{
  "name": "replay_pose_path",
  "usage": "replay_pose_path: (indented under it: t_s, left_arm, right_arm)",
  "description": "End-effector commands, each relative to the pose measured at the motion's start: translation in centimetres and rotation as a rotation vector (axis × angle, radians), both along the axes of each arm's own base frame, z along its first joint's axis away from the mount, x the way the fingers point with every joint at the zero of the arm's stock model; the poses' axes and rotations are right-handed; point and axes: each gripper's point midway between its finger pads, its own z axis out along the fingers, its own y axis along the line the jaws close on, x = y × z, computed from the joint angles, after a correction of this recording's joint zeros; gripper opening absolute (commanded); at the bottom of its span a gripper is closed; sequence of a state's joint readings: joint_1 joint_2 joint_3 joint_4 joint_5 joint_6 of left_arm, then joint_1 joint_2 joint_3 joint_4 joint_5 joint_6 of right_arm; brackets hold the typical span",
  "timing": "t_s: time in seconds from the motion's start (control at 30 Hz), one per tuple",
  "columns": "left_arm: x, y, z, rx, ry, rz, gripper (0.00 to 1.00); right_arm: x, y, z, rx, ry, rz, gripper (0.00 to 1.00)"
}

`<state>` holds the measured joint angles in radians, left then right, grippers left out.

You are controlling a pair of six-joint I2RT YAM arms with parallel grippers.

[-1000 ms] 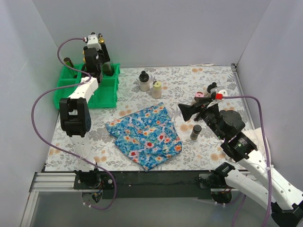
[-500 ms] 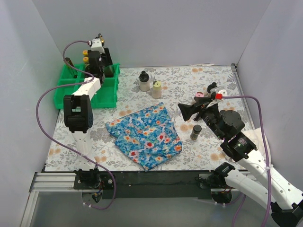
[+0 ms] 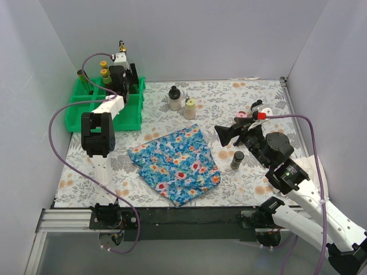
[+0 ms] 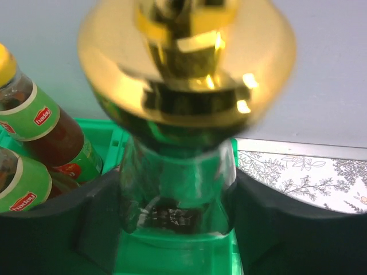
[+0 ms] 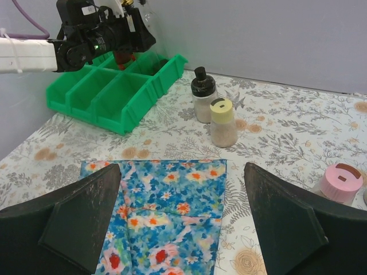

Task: Organize the condiment bottles
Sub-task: Place the bottle in the storage box.

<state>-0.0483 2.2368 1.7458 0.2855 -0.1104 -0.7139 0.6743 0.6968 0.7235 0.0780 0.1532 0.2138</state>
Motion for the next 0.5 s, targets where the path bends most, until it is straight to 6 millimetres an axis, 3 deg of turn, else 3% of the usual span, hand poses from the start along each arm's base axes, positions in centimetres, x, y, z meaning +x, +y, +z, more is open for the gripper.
replay_pose_path:
  t_s: [0.0,0.17,0.3,0.37,0.4,0.43,0.47]
  left_arm:
    - [0.3,0.2,7.6,-0.002,-0.142,-0.006,0.81]
    - [-1.1,0.3,9.8,-0.028,-0.116,0.005,0.98]
    - [-4.5,-1.2,13.2,-0.136,-0.118,-0.055,0.98]
    - [-6.1,-2.1,13.5,-0.219,-0.094,-0.072,0.98]
    - [-7.0,-2.2,12.7,-0.242,-0.063,-0.07,0.98]
    - [-8.3,-2.3,14.4,-0.269,-0.079,-0.073,0.98]
    - [-9.3,-3.1,14.1,-0.295,-0.044,-0.105,0.98]
  right_arm:
    - [-0.1,-0.1,2.7,0.047,-0.058,0.001,0.97]
    - [-0.4,-0.5,2.4,0.083,-0.029,-0.013,0.97]
    - [-0.4,-0.7,2.5,0.129,0.036,-0.035,0.95]
    - [-0.2,-1.0,0.8,0.095,0.142,-0.07,0.93]
    - [0.0,-0.8,0.4,0.104,0.198,-0.082,0.92]
    - [-0.3,-1.0,0.4,0.083,0.243,-0.091,0.91]
    - [-0.5,-0.9,0.2,0.076,0.268,-0.087,0.9]
